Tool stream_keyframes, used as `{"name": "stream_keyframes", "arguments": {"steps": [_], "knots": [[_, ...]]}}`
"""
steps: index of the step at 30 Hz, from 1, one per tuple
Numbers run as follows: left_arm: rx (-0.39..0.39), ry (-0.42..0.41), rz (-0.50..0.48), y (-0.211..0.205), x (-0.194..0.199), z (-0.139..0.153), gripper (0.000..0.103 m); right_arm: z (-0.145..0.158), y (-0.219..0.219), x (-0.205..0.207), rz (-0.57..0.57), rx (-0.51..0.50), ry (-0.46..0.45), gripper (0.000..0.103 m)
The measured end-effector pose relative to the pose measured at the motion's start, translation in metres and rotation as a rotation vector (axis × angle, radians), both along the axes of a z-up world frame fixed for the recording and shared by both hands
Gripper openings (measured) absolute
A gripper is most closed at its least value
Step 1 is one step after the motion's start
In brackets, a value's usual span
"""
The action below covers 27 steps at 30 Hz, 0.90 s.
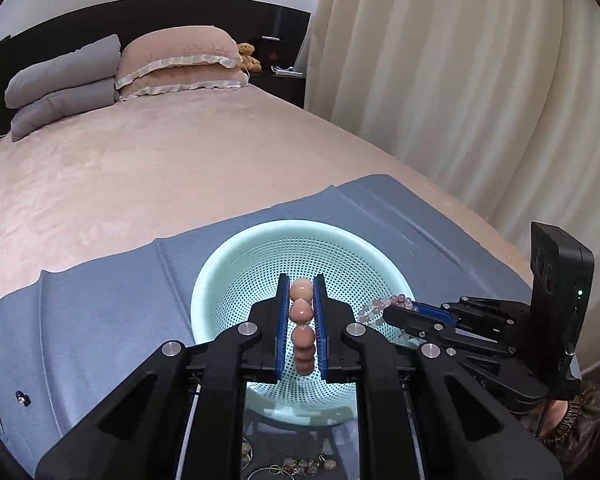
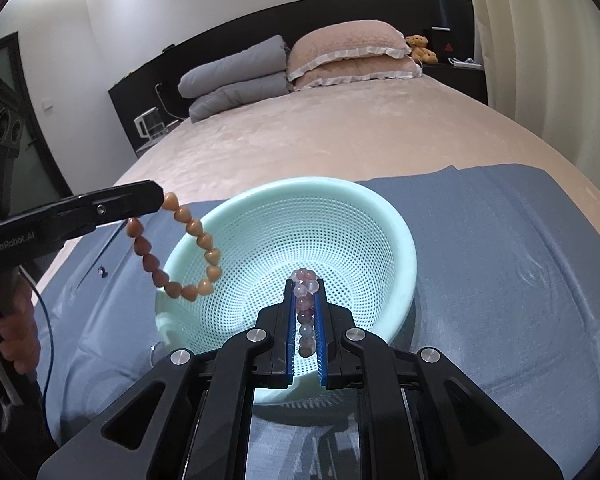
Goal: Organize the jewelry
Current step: 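Carry both bracelets over the green colander and open both tools to drop them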
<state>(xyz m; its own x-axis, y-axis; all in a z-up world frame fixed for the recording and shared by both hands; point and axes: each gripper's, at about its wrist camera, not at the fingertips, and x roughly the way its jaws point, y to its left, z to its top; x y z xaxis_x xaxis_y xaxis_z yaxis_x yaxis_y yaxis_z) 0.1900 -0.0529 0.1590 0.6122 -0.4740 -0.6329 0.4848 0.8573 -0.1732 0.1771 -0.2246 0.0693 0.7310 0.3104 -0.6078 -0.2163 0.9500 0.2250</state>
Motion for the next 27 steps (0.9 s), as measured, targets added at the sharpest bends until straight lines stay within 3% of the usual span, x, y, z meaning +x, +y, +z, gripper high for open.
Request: {"name": "stream_keyframes", "arguments": {"steps": [5, 10, 12, 15, 17, 19, 27], "knots": [[0.032, 0.069, 0.006, -0.008, 0.016, -0.031, 0.012, -0.004, -0.005, 0.003, -0.014, 0.006, 0.02, 0.008], [0.074, 0.073, 0.045, -0.004, 0.012, -0.051, 0.017, -0.004, -0.008, 0.004, -0.044, 0.0, 0.025, 0.012], [0.053, 0.08, 0.064, 0.003, 0.011, -0.05, 0.038, -0.003, -0.013, 0.004, -0.055, 0.017, 0.023, 0.012], [0.019, 0.062, 0.1, 0.017, 0.006, -0.043, 0.055, -0.003, -0.017, 0.004, -0.066, 0.026, 0.023, 0.013], [-0.008, 0.06, 0.116, 0.028, 0.001, -0.037, 0.056, -0.003, -0.019, 0.003, -0.067, 0.03, 0.022, 0.015], [-0.01, 0.058, 0.134, 0.036, -0.003, -0.033, 0.057, -0.003, -0.02, 0.002, -0.074, 0.037, 0.015, 0.025], [0.041, 0.071, 0.203, 0.07, -0.034, -0.033, 0.057, 0.002, -0.023, -0.014, -0.062, 0.072, -0.003, 0.026]]}}
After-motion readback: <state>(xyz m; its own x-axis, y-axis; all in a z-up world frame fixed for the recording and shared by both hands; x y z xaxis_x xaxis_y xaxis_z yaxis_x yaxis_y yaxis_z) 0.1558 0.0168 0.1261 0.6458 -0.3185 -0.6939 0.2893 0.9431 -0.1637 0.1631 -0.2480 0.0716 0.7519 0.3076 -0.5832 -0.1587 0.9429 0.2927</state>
